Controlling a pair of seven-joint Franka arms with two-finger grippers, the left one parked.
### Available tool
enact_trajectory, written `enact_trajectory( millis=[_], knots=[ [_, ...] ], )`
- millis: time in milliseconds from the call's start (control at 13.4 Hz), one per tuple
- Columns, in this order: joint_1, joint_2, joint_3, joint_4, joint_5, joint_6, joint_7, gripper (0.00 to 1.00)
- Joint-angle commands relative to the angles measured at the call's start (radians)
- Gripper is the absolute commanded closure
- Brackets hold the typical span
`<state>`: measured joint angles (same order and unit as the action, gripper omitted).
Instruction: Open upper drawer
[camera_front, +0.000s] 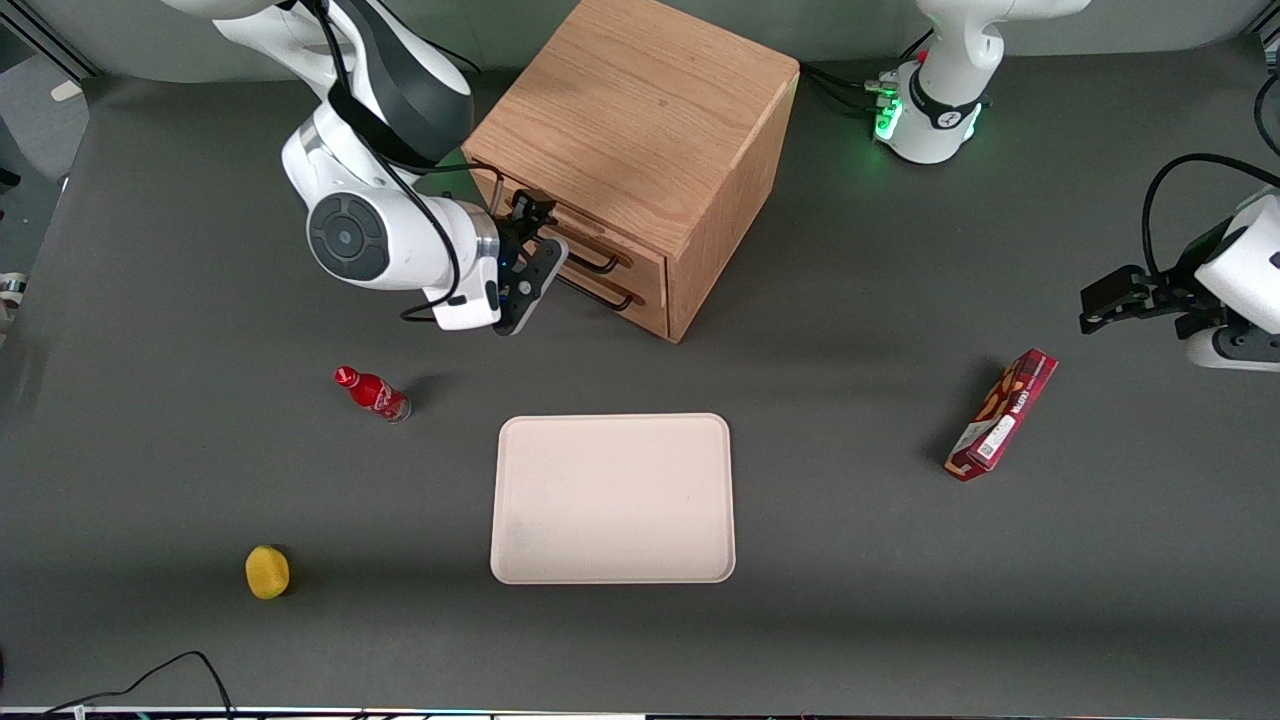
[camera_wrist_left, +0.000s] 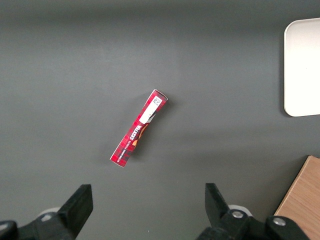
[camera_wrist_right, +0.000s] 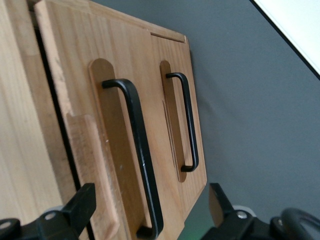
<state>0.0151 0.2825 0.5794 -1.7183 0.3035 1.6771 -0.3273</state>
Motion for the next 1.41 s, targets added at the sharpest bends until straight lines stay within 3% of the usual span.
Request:
enact_trajectory(
  millis=[0, 893, 1339],
  knots=[
    [-0.007, -0.019, 0.005, -0.05, 0.029, 0.048, -0.019, 0.0],
    [-0.001, 0.001, 0.011, -0.135, 0.028, 0.176, -0.019, 0.0],
    [-0.006, 0.03, 0.01, -0.127, -0.037, 0.182, -0.022, 0.0]
  ],
)
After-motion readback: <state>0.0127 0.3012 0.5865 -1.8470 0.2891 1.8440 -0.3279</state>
